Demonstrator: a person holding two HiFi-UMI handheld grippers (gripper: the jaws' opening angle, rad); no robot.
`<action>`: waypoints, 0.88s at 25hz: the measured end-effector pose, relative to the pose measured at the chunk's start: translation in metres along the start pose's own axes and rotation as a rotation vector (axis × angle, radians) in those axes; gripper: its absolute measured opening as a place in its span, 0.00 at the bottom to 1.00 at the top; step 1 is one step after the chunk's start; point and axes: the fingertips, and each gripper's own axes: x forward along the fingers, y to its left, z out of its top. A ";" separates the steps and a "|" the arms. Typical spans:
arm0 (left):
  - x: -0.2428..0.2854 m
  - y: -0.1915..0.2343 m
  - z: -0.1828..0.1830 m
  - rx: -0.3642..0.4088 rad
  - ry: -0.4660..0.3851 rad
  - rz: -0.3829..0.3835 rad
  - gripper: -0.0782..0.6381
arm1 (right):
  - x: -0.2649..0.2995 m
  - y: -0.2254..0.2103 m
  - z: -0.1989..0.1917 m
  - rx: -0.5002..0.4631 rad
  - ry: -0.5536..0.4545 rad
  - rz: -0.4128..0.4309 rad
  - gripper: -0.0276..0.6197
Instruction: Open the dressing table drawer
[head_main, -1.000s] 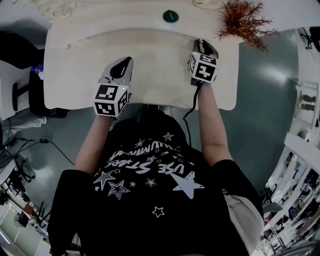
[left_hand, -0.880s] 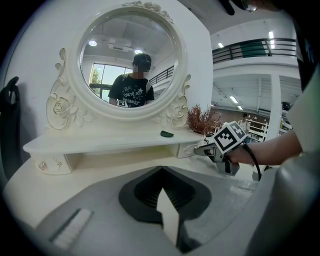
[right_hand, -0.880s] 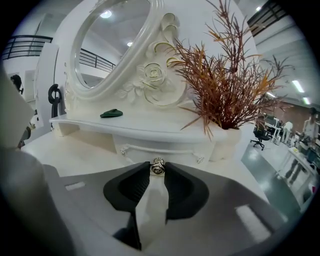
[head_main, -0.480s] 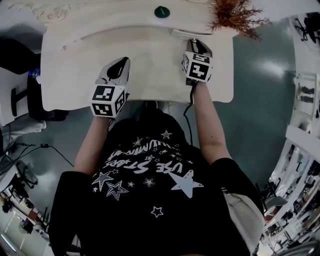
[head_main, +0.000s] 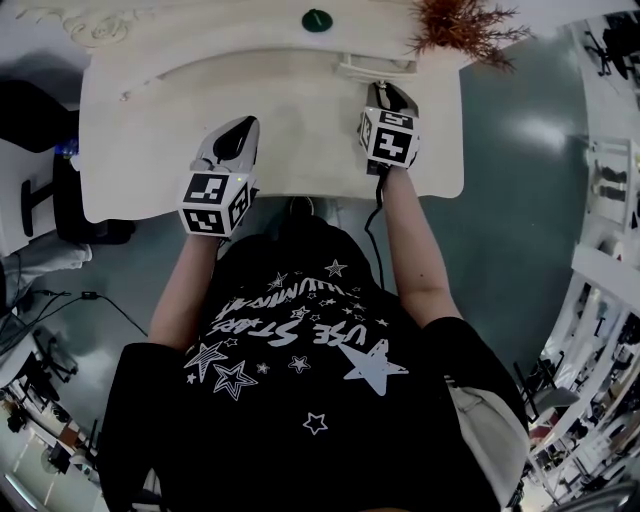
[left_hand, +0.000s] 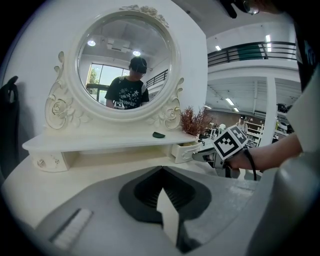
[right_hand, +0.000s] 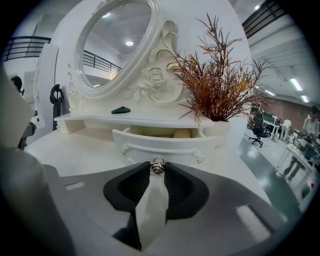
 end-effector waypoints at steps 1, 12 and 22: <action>0.000 -0.001 0.000 0.001 -0.002 -0.004 0.11 | -0.001 0.000 -0.001 0.000 0.002 -0.001 0.23; 0.003 -0.014 0.001 0.013 -0.008 -0.025 0.11 | -0.014 0.002 -0.013 0.007 0.003 -0.002 0.23; -0.007 -0.017 -0.001 0.014 -0.012 -0.033 0.11 | -0.023 0.005 -0.018 0.017 0.002 -0.008 0.23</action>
